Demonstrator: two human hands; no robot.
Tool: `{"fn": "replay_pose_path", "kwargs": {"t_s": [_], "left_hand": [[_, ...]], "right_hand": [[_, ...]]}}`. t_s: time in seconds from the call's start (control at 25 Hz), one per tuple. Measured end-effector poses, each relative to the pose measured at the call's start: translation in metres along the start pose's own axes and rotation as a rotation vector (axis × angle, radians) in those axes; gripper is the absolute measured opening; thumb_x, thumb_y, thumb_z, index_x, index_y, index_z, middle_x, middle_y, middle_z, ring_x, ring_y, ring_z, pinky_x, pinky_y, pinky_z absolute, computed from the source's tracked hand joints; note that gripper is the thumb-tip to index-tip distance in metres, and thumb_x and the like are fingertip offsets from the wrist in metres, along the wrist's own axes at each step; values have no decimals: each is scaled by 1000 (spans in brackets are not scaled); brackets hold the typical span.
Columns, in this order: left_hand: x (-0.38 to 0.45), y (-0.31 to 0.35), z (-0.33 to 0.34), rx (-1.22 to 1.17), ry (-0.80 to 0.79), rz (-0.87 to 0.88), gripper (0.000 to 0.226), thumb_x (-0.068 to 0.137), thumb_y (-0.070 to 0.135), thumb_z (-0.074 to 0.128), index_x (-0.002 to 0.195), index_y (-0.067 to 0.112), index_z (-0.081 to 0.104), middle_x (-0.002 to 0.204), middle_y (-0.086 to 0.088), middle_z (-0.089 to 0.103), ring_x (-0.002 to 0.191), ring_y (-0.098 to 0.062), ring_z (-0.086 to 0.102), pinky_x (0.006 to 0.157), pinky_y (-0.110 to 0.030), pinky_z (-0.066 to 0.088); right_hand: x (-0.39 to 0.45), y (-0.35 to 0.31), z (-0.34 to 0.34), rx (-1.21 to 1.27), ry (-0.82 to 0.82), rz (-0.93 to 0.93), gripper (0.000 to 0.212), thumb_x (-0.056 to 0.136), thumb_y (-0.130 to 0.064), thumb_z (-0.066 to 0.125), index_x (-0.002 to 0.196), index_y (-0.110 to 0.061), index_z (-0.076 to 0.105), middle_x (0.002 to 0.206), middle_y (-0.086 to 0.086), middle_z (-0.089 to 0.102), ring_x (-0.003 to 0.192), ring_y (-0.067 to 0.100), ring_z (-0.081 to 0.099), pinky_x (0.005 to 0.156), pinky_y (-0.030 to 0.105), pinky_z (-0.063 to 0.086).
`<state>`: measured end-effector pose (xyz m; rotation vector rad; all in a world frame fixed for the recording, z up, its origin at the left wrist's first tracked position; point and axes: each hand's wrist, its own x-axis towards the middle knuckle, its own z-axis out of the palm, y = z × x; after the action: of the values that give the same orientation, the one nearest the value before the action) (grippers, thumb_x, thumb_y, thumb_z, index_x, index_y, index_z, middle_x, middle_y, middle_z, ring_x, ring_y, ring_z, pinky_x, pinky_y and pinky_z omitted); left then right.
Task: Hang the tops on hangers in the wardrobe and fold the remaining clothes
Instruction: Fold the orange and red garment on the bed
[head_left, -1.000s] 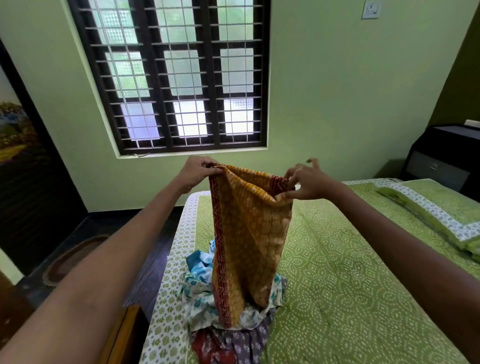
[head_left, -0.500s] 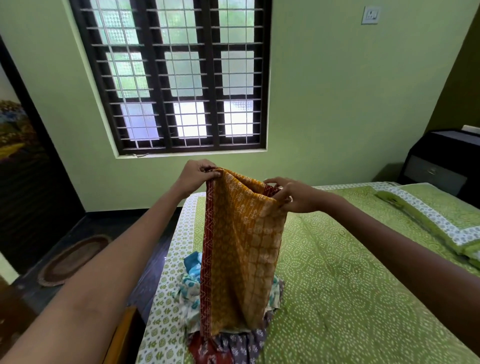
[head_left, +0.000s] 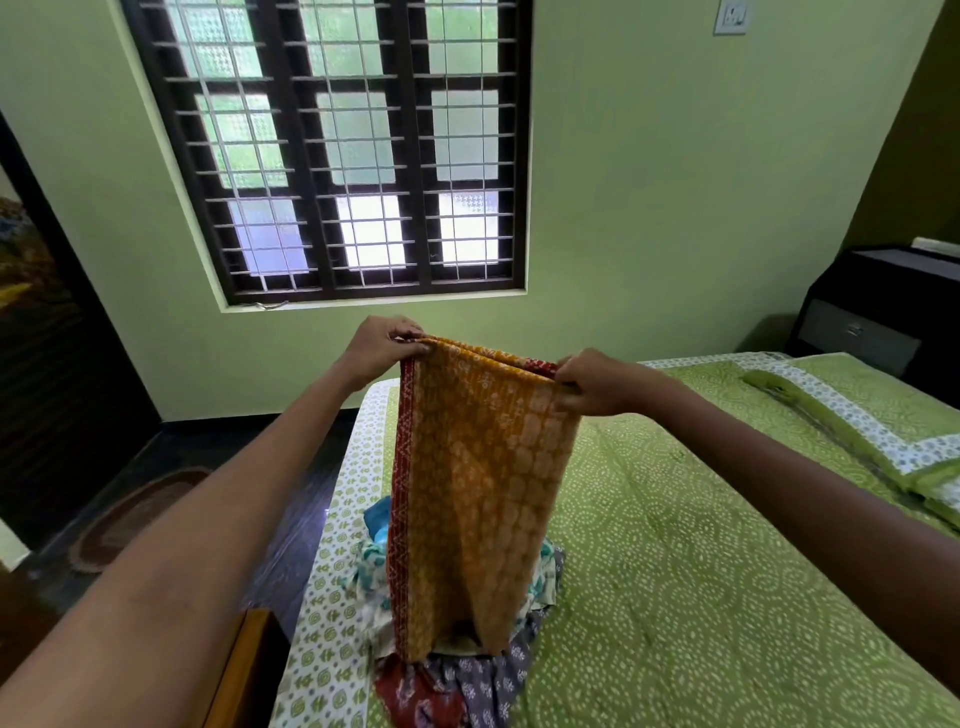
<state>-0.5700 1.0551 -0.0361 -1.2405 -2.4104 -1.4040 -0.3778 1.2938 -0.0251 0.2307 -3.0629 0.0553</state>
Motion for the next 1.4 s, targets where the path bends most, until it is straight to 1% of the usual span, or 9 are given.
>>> {"fn": "replay_pose_path", "kwargs": {"t_s": [0.12,0.24,0.4,0.56,0.68,0.8,0.96,1.12,1.4], "left_hand": [[-2,7,6,33,-42,45,23,75,-1,73,97,-5,69,81,2,62,70,7,58,68,-11,48],[3,12,3,67,-69,67,23,73,3,75,94,-5,70,78,1,63,68,5,58,67,-14,49],[16,35,0,116,-124,112,18,73,9,77,86,-2,71,76,-5,65,65,-1,58,66,-20,48],[34,63,19,60,-43,179,15,74,4,75,87,-2,71,78,-9,64,67,-11,57,64,-19,47],[48,69,50,195,-221,161,19,72,8,78,85,-5,73,74,-12,66,57,1,54,56,-10,42],[65,81,82,149,-221,145,19,73,7,77,88,-3,73,83,-18,70,69,-13,60,69,-31,51],[84,108,123,173,-315,210,22,74,7,76,94,-2,72,87,-15,70,75,-20,60,68,-32,50],[98,138,180,-3,-342,80,24,76,-3,72,98,-11,67,77,-16,66,47,-5,62,47,-14,50],[139,182,314,-182,-319,-76,32,73,-10,71,104,-15,63,83,-14,65,48,2,60,57,-12,53]], "right_hand": [[-1,15,-3,-12,29,60,27,91,-17,56,91,7,69,93,8,47,81,22,52,70,26,40],[-8,26,-12,-198,180,95,35,89,-35,58,95,-3,72,104,5,53,96,19,48,81,30,39],[-18,48,-52,18,165,288,31,86,-29,65,87,0,74,61,3,60,56,17,49,53,25,34],[-40,65,-49,25,553,378,20,84,-10,61,74,4,71,70,18,66,62,29,57,58,36,44],[-60,74,-24,31,398,501,26,83,-6,56,62,8,61,63,24,60,55,27,49,52,34,39],[-87,102,-27,91,430,643,28,84,-7,58,61,8,62,53,15,52,48,23,43,45,27,30],[-125,130,-32,90,411,726,27,84,-11,62,64,7,66,55,17,59,44,25,49,49,33,44],[-160,162,-37,307,557,853,22,84,-2,59,68,9,68,57,16,63,34,5,55,44,20,53],[-219,263,-16,797,754,1076,28,89,2,55,61,2,55,74,25,64,47,20,64,57,37,57]]}}
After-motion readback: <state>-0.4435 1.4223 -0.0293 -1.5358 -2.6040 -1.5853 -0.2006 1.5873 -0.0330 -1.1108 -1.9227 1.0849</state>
